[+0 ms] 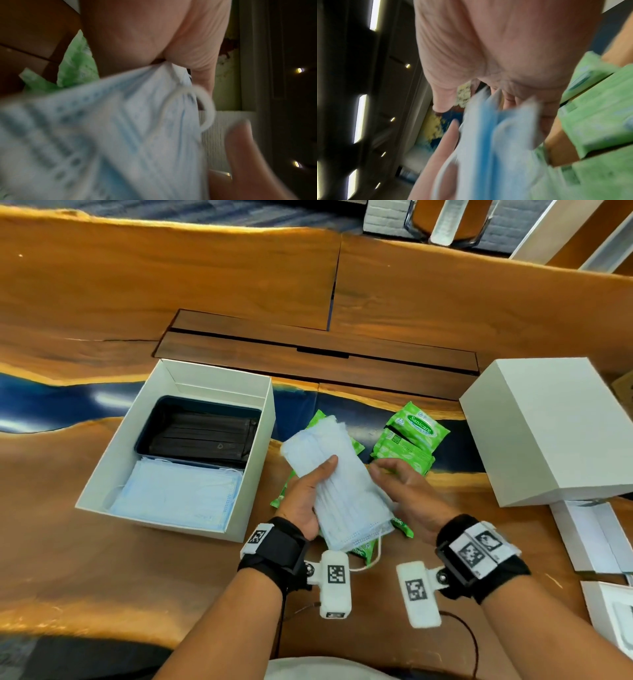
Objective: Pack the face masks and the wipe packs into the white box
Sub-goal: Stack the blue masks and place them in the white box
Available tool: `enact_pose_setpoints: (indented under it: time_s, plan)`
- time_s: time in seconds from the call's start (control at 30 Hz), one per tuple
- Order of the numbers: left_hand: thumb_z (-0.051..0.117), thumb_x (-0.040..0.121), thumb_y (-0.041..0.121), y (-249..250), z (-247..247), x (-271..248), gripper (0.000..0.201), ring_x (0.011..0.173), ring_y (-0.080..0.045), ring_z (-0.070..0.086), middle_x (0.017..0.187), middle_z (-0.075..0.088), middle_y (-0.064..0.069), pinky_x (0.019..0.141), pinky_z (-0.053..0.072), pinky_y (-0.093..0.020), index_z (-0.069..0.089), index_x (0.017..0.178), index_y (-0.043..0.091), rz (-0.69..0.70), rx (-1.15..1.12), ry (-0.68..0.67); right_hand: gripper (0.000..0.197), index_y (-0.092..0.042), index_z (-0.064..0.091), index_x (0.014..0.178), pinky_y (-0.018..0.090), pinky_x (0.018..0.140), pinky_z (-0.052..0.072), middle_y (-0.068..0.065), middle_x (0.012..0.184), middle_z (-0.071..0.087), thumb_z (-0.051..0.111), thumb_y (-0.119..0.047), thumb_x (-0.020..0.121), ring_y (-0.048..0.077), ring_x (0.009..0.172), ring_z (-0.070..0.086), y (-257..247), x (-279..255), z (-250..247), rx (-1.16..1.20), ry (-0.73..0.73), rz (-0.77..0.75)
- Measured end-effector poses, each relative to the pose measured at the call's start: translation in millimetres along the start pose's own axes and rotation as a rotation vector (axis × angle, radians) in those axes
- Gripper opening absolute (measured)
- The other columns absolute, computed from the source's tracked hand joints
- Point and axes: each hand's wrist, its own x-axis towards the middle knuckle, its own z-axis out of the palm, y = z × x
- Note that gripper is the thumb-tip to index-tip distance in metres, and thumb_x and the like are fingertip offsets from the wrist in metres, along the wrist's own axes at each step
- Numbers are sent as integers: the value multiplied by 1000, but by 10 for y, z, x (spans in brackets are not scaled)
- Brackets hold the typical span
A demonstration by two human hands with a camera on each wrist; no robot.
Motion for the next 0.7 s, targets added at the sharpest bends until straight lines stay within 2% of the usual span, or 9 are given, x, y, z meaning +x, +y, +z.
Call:
enact_pose_setpoints:
  time_s: [0.1,0.17,0.23,0.33,0.4,0.47,0.57,0.67,0.7]
  plan:
    - [73,84,15,-60,67,-38,45,110,-42,62,124,62,-28,98,49,-55,63,125,-2,-10,45,-11,62,-13,49,124,45,92,55,8,118,66,75,-44,77,22,105,67,54,60,255,-156,-107,-43]
    - [67,89,15,2,18,-34,40,111,-42,62,123,64,-27,97,50,-55,62,126,0,6,41,14,55,-13,47,122,42,88,56,8,114,64,73,-40,81,21,103,67,-1,104,223,-256,-78,-50]
    - [64,92,15,80,-19,-34,38,108,-41,63,123,64,-26,95,50,-54,61,127,1,28,25,34,47,-14,47,121,38,82,56,10,112,64,71,-32,85,23,101,66,-49,123,174,-274,-94,-22]
    - [65,91,11,99,39,-85,27,94,-35,68,114,69,-23,85,57,-45,67,116,2,75,25,58,45,-11,44,128,36,93,54,9,124,62,66,-16,90,21,111,64,24,94,305,-223,-236,-34]
    - [66,90,10,155,59,-133,21,91,-33,70,108,72,-20,81,59,-43,69,110,5,121,45,73,43,-9,46,128,35,90,56,9,123,64,66,-10,89,21,109,65,6,68,363,-184,-222,-63]
    - [70,86,9,324,-33,-171,29,98,-34,70,112,71,-19,88,56,-48,67,115,6,214,69,124,37,-8,54,118,37,85,57,10,114,69,70,-6,85,25,102,68,-102,86,341,-188,-183,-98]
    - [70,84,0,720,-240,-263,36,105,-31,67,115,71,-14,92,54,-47,64,119,7,345,172,195,26,-9,60,103,32,71,57,6,98,75,73,-2,81,24,87,71,-305,96,353,-214,-185,-130]
    - [71,81,-4,1198,-509,-421,47,107,-31,63,116,64,-8,86,57,-50,56,122,14,448,471,264,30,-12,62,104,40,72,58,6,99,75,77,-6,79,29,85,72,-466,160,561,-301,-183,-179]
    - [71,81,-3,1342,-603,-486,52,105,-27,61,116,61,-4,81,58,-49,53,126,17,466,588,285,31,-14,61,104,37,67,59,8,100,74,76,-6,79,27,80,72,-506,191,652,-313,-181,-181]
